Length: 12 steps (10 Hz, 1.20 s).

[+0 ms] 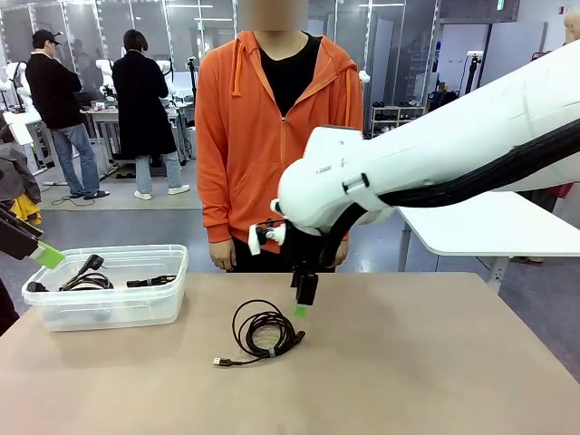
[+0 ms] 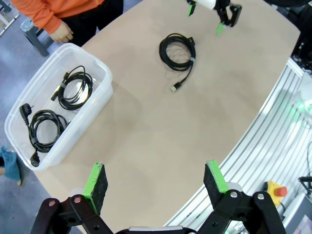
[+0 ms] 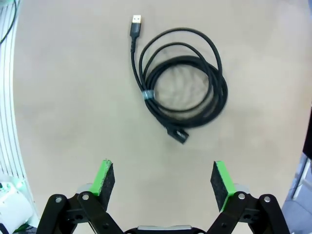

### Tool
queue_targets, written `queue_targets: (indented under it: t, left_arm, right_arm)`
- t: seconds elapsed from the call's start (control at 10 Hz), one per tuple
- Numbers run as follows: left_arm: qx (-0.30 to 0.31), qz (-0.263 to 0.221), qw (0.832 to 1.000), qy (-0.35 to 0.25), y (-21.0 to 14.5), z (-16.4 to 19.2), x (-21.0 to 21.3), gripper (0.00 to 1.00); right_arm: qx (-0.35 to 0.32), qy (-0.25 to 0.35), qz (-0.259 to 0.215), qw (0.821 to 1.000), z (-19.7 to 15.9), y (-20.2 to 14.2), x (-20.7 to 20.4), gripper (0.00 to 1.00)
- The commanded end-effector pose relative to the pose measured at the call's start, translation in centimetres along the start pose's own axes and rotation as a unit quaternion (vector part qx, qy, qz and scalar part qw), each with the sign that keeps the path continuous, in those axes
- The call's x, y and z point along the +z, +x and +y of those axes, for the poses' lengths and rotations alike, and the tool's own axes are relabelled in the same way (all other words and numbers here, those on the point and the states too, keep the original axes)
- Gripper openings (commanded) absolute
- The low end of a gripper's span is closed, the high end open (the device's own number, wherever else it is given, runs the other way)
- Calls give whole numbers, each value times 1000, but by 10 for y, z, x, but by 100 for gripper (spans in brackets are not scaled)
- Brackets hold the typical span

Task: Organize and store the cables.
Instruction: Place the USB Extension Cable into the Organizing box.

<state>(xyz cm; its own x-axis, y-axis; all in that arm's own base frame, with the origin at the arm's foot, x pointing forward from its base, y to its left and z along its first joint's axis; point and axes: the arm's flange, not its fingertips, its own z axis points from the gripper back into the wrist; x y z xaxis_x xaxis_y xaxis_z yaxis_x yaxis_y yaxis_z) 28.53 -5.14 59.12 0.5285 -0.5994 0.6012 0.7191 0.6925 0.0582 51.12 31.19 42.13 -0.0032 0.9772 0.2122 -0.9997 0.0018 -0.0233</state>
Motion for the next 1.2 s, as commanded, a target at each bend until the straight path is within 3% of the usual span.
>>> queue_targets:
  t: [0.0,0.5,0.7,1.1]
  left_arm:
    - [7,-4,1000,5,0,-2,-2,100]
    - [7,-4,1000,5,0,-2,-2,100]
    - [7,-4,1000,5,0,-2,-2,100]
    - [7,-4,1000,5,0,-2,-2,100]
  right_arm:
    - [-25,-28,-22,999,10,-39,13,100]
    - [-87,-57,-48,993,20,-121,58,100]
    - [-143,-104,-89,980,29,-159,86,100]
    - [-238,-193,-122,944,57,-216,152,100]
